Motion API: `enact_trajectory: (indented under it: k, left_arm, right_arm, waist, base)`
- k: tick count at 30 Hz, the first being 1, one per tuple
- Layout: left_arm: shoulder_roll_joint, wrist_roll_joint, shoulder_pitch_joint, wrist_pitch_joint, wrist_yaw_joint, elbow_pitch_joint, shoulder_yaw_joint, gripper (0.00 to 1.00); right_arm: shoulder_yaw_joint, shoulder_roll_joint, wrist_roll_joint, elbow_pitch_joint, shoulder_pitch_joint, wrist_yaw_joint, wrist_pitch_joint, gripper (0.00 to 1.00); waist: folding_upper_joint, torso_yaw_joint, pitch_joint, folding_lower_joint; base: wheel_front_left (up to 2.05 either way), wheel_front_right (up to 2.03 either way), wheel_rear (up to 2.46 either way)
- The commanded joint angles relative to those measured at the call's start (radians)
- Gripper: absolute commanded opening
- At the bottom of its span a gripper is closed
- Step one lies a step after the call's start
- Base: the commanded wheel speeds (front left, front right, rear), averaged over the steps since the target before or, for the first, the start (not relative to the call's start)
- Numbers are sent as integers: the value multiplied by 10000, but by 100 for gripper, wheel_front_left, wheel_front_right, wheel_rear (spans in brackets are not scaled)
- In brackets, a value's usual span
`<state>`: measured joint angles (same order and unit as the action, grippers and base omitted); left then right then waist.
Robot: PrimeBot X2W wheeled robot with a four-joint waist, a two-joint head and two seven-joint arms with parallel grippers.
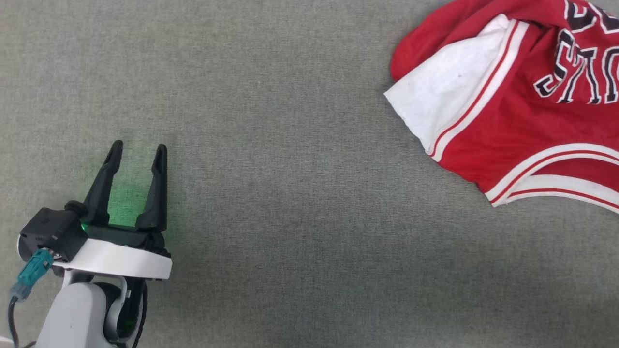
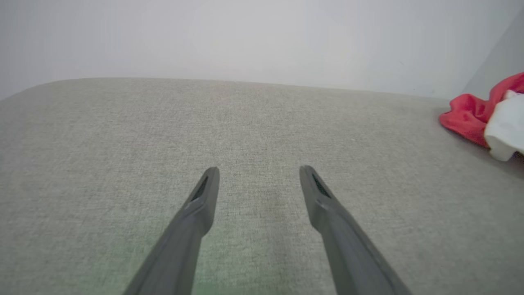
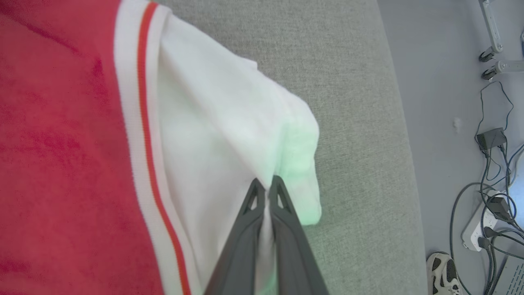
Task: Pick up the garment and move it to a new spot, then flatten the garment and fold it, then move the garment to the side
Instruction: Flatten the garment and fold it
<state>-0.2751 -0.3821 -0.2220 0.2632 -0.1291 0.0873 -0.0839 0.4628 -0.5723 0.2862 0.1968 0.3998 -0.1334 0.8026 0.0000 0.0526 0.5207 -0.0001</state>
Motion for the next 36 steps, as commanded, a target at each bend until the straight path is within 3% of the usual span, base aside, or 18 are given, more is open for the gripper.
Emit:
enact_trajectory:
  k: [1,2,3,5,9,13,17,20,24,28,36]
  left_arm:
    - [-57,-97,-163,20,-18,-3,-24,100]
    - [-87,-129,-201,22,-18,-7,-59,100]
    - [-140,-153,-236,22,-18,-30,-125,100]
    - [-314,-248,-321,22,-18,-77,-341,100]
    - [-966,-363,-847,22,-18,-252,-948,100]
    - [-2050,-624,-1701,20,-18,-414,-1997,100]
    - [-3261,-1413,-2964,12,-18,-351,-3853,100]
    - [-3841,-2555,-4260,-568,-18,-399,-5689,100]
    - [-4091,-4473,-6259,-1770,-17,-360,-7911,100]
    - [-3917,-6415,-7975,-3275,-8,369,-9436,100]
    - [-3843,-9489,-9889,-6448,-6,1694,-10949,100]
  right_arm:
    - [15,85,-58,-116,-19,49,-132,0]
    - [31,223,-35,-151,20,48,-227,0]
    - [93,385,-5,-153,97,48,-351,22]
    - [271,733,137,-110,205,48,-586,100]
    - [348,1093,273,-370,-6,48,-1344,100]
    - [204,1362,530,-917,-218,48,-2402,100]
    - [-100,1803,769,-1366,-448,31,-3290,100]
    - [-452,2168,915,-1570,-531,28,-3735,100]
    - [-773,2607,889,-1708,-720,28,-4086,100]
    - [-963,2983,884,-1943,-814,26,-4423,100]
    - [-1805,3729,837,-2021,-673,28,-4974,100]
  waist:
    - [0,-60,-27,1]
    - [0,-90,-57,1]
    - [0,-116,-96,1]
    - [0,-150,-209,1]
    - [0,-274,-422,1]
    - [0,-574,-646,1]
    - [0,-967,-855,1]
    - [0,-1295,-965,1]
    - [0,-1650,-954,1]
    - [0,-2080,-731,1]
    - [0,-3100,-195,1]
  base:
    - [0,0,0]
    - [0,0,0]
    - [0,0,0]
    - [0,0,0]
    - [0,0,0]
    - [0,0,0]
    - [0,0,0]
    - [0,0,0]
    - [0,0,0]
    - [0,0,0]
    - [0,0,0]
